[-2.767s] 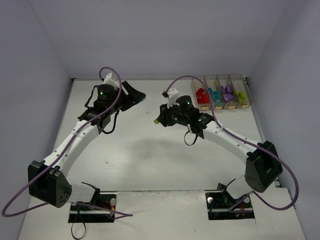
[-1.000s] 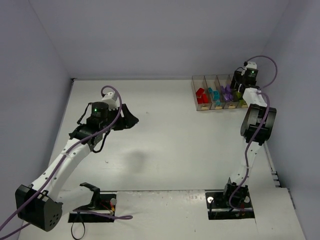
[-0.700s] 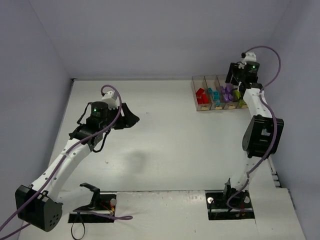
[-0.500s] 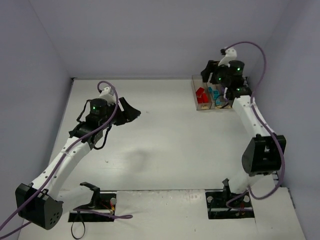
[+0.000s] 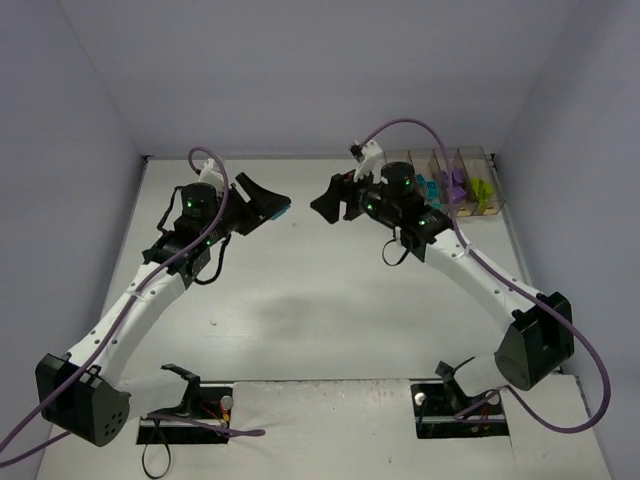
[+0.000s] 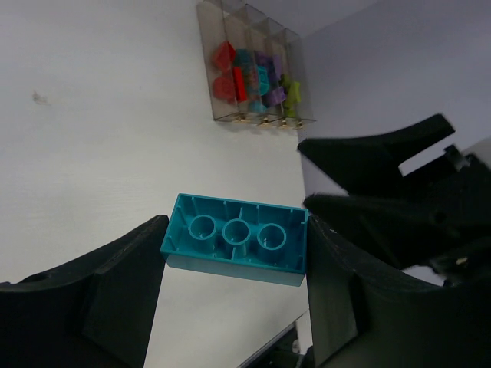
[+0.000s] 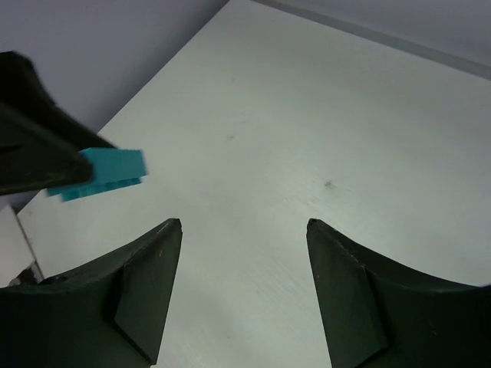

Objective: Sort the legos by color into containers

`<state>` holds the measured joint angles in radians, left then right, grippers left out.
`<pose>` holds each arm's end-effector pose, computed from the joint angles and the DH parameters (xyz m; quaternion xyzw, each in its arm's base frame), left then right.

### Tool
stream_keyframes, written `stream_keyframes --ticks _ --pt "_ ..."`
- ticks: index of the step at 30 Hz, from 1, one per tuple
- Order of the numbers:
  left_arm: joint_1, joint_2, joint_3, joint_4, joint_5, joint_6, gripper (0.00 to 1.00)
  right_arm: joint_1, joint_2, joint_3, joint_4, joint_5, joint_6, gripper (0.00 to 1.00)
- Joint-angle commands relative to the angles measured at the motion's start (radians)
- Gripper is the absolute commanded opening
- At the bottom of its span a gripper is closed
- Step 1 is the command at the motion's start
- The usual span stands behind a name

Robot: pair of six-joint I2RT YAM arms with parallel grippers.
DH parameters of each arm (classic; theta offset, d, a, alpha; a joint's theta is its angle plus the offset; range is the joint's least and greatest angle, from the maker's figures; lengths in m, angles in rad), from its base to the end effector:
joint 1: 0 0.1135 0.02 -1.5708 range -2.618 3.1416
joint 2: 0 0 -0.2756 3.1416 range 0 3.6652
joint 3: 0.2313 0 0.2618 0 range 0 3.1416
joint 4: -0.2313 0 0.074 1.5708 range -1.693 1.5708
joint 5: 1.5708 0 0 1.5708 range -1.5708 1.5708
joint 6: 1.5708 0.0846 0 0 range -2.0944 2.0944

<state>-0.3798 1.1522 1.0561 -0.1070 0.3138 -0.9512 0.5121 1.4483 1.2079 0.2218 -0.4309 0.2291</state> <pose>0.2863 -0.1424 0.3694 -0.1211 0.7624 -0.4806 0.4161 0.3305 0.2263 0.3818 -0.2466 0.6691 0.3900 0.5826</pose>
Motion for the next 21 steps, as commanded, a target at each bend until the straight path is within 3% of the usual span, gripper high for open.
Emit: stream_keyframes --ticks 1,9,21 --pt "-0.008 0.009 0.044 0.159 0.004 -0.145 0.07 0.064 -0.062 -0.002 0.149 0.007 0.015 0.63" --pt "-0.021 0.047 0.102 0.158 -0.041 -0.231 0.07 0.173 -0.014 0.042 0.218 0.011 -0.008 0.62" --pt "-0.053 0.07 0.099 0.214 -0.035 -0.322 0.07 0.204 0.04 0.076 0.287 0.078 -0.03 0.56"
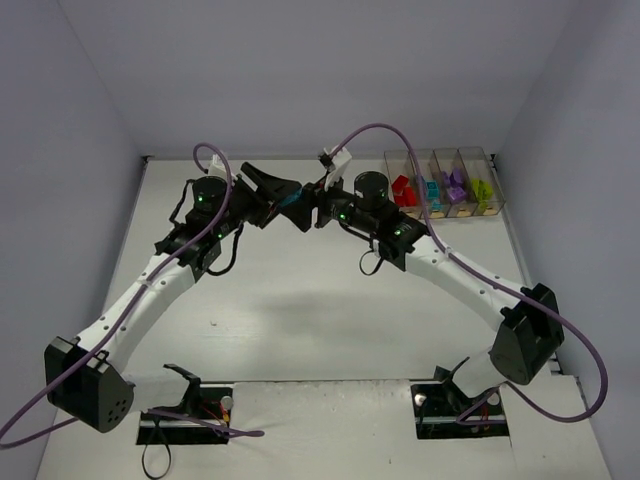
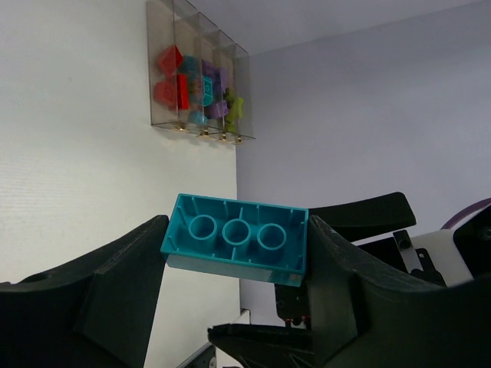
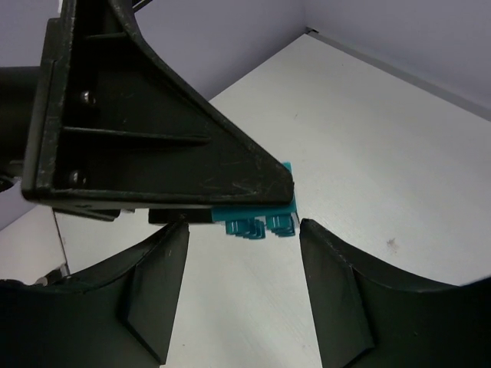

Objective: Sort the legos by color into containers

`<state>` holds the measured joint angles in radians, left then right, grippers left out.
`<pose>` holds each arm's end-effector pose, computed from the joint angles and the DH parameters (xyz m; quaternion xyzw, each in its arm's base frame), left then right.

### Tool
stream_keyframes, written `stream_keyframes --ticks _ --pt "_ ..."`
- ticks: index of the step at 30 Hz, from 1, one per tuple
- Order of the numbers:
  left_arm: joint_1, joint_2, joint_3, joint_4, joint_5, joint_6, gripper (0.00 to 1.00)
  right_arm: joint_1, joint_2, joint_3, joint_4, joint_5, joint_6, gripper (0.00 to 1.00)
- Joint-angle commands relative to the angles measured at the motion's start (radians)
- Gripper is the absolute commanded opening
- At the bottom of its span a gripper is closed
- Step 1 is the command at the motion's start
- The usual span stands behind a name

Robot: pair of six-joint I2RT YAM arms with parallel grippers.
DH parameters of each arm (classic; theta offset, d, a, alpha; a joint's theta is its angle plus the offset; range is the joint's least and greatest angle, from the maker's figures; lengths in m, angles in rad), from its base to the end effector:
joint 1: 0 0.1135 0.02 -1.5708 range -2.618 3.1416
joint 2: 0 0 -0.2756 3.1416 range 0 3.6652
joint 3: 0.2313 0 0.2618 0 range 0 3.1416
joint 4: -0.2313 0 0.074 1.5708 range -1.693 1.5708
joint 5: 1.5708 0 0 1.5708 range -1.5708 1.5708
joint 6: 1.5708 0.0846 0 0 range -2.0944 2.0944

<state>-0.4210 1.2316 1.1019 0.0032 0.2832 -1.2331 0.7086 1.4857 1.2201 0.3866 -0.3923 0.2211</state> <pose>0.3031 -0.1616 0.3804 -0.2077 0.7193 -0.5533 0.3651 0.2897 0.2909 0.3975 -0.2985 0.5959 0.4447 0.5984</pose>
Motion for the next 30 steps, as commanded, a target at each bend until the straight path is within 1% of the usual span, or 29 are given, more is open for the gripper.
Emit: stream_keyframes --ticks 1,5,8,9,11,12,13,14,17,18,19,22,23,25,26,30 --pt "-0.013 -0.007 0.053 0.104 -0.006 -0.045 0.07 0.009 0.01 0.067 0.127 0.046 -0.023 0.55" --pt "-0.013 -0.011 0.056 0.103 -0.007 -0.046 0.07 0.008 0.018 0.07 0.152 0.066 -0.026 0.51" --pt "-0.013 -0.011 0.055 0.096 -0.009 -0.045 0.07 0.009 0.024 0.076 0.155 0.073 -0.031 0.39" --pt "-0.015 -0.012 0.055 0.096 -0.01 -0.045 0.07 0.008 0.025 0.078 0.153 0.075 -0.034 0.27" --pt "-0.013 -0.014 0.05 0.098 -0.013 -0.045 0.07 0.008 0.025 0.079 0.149 0.081 -0.038 0.16" --pt "-0.015 -0.014 0.049 0.096 -0.013 -0.043 0.08 0.009 0.027 0.078 0.146 0.082 -0.042 0.07" --pt "-0.013 -0.015 0.049 0.098 -0.013 -0.043 0.13 0.008 0.027 0.076 0.135 0.086 -0.043 0.03" --pt "-0.013 -0.014 0.049 0.095 -0.013 -0.039 0.28 0.009 0.025 0.075 0.129 0.087 -0.051 0.0" --pt "-0.013 -0.017 0.047 0.075 -0.035 -0.002 0.56 0.003 0.016 0.065 0.095 0.107 -0.074 0.0" --pt "-0.015 -0.018 0.049 0.049 -0.044 0.018 0.63 0.002 0.013 0.064 0.08 0.116 -0.083 0.0" --pt "-0.013 -0.02 0.05 0.028 -0.071 0.07 0.71 -0.009 0.005 0.062 0.042 0.127 -0.094 0.0" --pt "-0.01 -0.035 0.052 -0.077 -0.134 0.17 0.76 -0.052 -0.004 0.062 -0.041 0.15 -0.114 0.0" --pt "-0.009 -0.043 0.049 -0.101 -0.191 0.234 0.78 -0.095 -0.005 0.065 -0.064 0.148 -0.115 0.0" --pt "0.005 -0.067 0.027 -0.147 -0.232 0.294 0.78 -0.148 -0.008 0.064 -0.115 0.132 -0.117 0.0" --pt "0.01 -0.076 0.02 -0.161 -0.272 0.352 0.78 -0.197 -0.007 0.071 -0.139 0.13 -0.123 0.0" --pt "0.022 -0.129 0.0 -0.23 -0.374 0.5 0.79 -0.302 0.024 0.111 -0.241 0.17 -0.181 0.0"
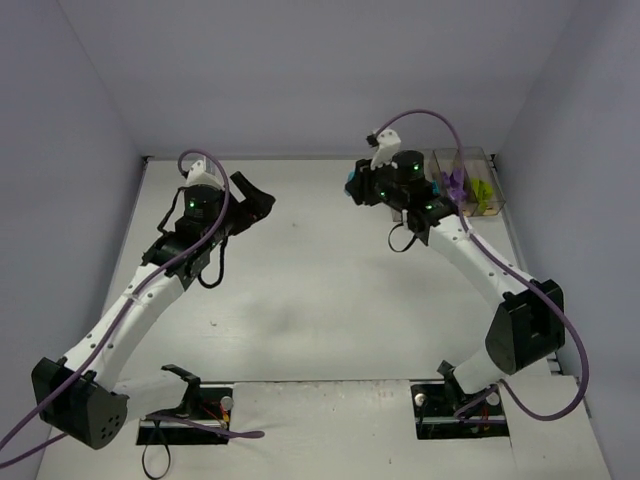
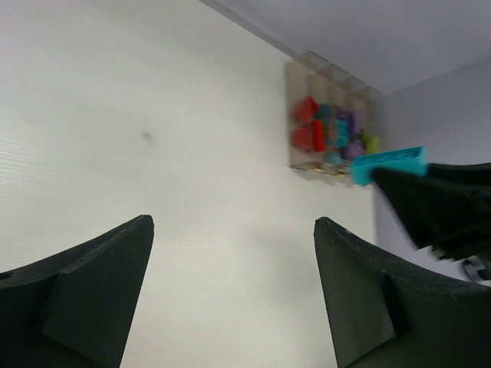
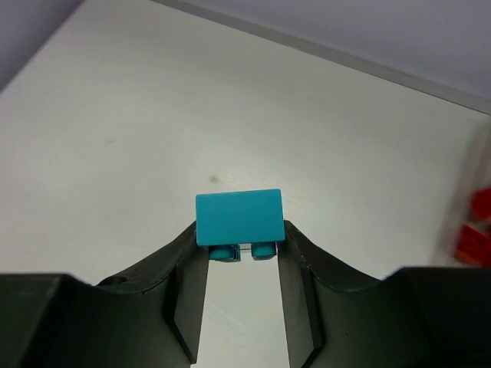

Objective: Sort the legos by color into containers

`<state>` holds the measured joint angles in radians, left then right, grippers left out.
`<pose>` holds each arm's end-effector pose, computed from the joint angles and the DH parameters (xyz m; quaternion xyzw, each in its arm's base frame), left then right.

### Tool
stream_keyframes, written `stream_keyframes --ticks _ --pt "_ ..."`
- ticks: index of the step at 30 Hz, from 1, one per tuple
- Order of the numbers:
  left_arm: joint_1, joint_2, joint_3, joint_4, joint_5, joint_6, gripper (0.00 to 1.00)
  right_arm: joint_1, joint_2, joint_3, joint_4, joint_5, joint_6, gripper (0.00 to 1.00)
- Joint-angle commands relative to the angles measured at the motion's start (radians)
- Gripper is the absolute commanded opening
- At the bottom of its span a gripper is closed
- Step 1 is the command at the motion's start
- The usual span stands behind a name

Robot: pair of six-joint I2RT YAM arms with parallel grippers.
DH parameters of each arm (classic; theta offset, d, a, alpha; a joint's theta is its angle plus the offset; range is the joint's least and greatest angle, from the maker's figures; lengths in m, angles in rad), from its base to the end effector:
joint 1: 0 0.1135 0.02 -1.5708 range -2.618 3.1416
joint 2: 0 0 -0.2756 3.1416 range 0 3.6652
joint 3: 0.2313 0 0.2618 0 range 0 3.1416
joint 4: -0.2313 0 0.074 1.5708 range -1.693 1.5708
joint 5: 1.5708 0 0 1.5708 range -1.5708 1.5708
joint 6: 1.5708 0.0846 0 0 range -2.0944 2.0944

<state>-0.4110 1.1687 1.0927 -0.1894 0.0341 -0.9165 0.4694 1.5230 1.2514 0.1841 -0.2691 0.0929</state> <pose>0.2957 -0.1320 0.3660 -0.1886 0.7717 -0.3848 0.4700 0.3674 0.2116 0.3646 -0.2258 0.7008 0.2808 0.6157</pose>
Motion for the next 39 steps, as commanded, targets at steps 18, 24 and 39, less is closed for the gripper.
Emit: stream_keyframes --ticks 18,24,39 --pt "0.014 -0.185 -0.08 -0.217 -0.089 0.548 0.79 -0.437 0.445 0.462 -0.373 0.171 -0.208 0.0" --pt "0.014 -0.179 -0.088 -0.217 -0.079 0.556 0.79 -0.451 0.538 0.491 -0.393 0.225 -0.203 0.02" --pt "0.012 -0.159 -0.094 -0.197 -0.059 0.553 0.79 -0.465 0.588 0.508 -0.38 0.255 -0.222 0.21"
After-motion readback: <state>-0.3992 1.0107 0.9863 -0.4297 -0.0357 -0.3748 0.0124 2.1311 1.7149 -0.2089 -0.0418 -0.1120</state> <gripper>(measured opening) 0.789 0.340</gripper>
